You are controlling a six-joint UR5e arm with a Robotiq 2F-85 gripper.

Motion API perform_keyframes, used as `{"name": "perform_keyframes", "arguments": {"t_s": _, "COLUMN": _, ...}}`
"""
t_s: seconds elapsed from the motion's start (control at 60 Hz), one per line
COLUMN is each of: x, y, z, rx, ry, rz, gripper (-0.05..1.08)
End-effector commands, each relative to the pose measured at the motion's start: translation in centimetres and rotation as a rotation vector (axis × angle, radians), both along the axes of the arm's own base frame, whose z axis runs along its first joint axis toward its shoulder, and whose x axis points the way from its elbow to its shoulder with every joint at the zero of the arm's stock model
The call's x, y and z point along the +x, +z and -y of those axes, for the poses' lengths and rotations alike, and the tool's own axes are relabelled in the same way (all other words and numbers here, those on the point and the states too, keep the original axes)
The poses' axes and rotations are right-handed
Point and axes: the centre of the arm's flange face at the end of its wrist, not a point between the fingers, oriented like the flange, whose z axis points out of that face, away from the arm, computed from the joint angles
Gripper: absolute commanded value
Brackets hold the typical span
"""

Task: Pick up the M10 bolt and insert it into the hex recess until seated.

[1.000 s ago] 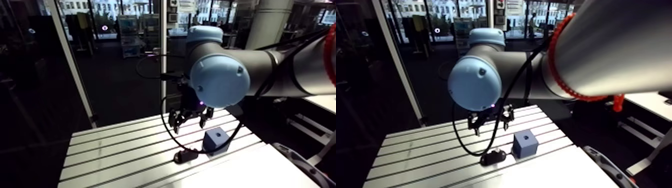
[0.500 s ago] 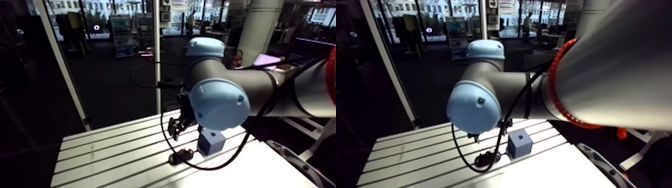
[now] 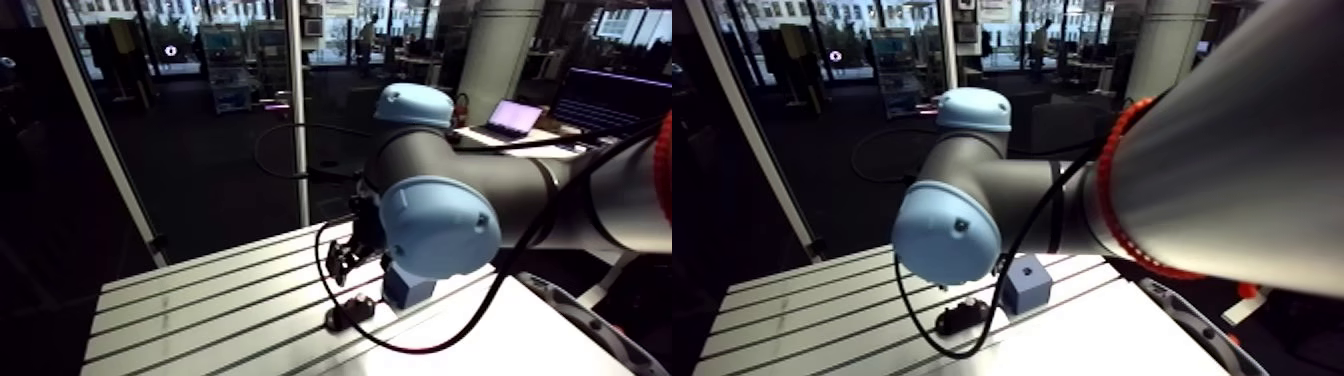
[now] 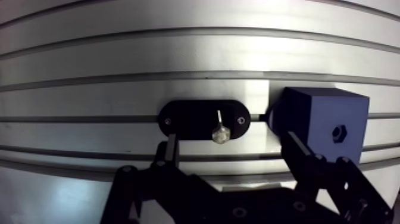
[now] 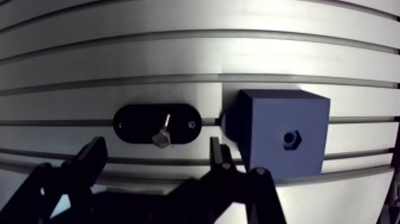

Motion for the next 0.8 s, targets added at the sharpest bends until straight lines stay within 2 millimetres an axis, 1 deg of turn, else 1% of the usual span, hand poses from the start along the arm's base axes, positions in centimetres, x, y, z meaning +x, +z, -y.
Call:
{"name": "perform_keyframes", "arguments": {"t_s": 0.017, "x": 0.5, "y": -0.6, "z": 0.1, "rx": -0.002, "ry": 0.002, "rz": 0.011, "gripper": 0.12}}
{"name": "perform_keyframes", "arguments": {"t_s": 0.033, "x": 0.5, "y": -0.6, "z": 0.1, "rx": -0.002, "ry": 0.002, "rz": 0.011, "gripper": 0.12}}
{"name": "perform_keyframes", "arguments": {"t_s": 0.05, "x": 0.5, "y": -0.6, "z": 0.1, "rx": -0.001, "ry": 0.000, "rz": 0.011, "gripper": 0.15}}
{"name": "perform_keyframes", "arguments": {"t_s": 0.067, "x": 0.5, "y": -0.6, "z": 0.1, "rx": -0.001, "ry": 0.000, "rz": 0.011, "gripper": 0.15}}
{"name": "perform_keyframes", "arguments": {"t_s": 0.083, "x": 0.5, "y": -0.6, "z": 0.2, "rx": 0.001, "ry": 0.001, "rz": 0.012, "gripper": 0.18}}
{"name": "perform_keyframes", "arguments": {"t_s": 0.167, "x": 0.6, "y": -0.8, "z": 0.2, "rx": -0.001, "ry": 0.001, "rz": 0.016, "gripper": 0.22}}
{"name": "perform_keyframes", "arguments": {"t_s": 0.233, "x": 0.8, "y": -1.0, "z": 0.3, "rx": -0.002, "ry": 0.000, "rz": 0.021, "gripper": 0.27}}
{"name": "perform_keyframes", "arguments": {"t_s": 0.317, "x": 1.0, "y": -1.2, "z": 0.4, "rx": -0.001, "ry": -0.001, "rz": 0.028, "gripper": 0.28}}
{"name": "perform_keyframes", "arguments": {"t_s": 0.4, "x": 1.1, "y": -1.4, "z": 0.4, "rx": 0.003, "ry": -0.001, "rz": 0.025, "gripper": 0.31}}
{"name": "perform_keyframes", "arguments": {"t_s": 0.483, "x": 1.2, "y": -1.5, "z": 0.4, "rx": 0.008, "ry": -0.001, "rz": 0.017, "gripper": 0.32}}
{"name": "perform_keyframes", "arguments": {"t_s": 0.517, "x": 1.1, "y": -1.9, "z": 0.4, "rx": 0.008, "ry": -0.001, "rz": 0.017, "gripper": 0.36}}
{"name": "perform_keyframes", "arguments": {"t_s": 0.55, "x": 1.1, "y": -2.0, "z": 0.4, "rx": 0.008, "ry": -0.001, "rz": 0.018, "gripper": 0.37}}
{"name": "perform_keyframes", "arguments": {"t_s": 0.633, "x": 1.1, "y": -2.4, "z": 0.4, "rx": 0.007, "ry": -0.002, "rz": 0.022, "gripper": 0.38}}
{"name": "perform_keyframes", "arguments": {"t_s": 0.8, "x": 0.9, "y": -2.7, "z": 0.1, "rx": 0.034, "ry": -0.002, "rz": 0.021, "gripper": 0.40}}
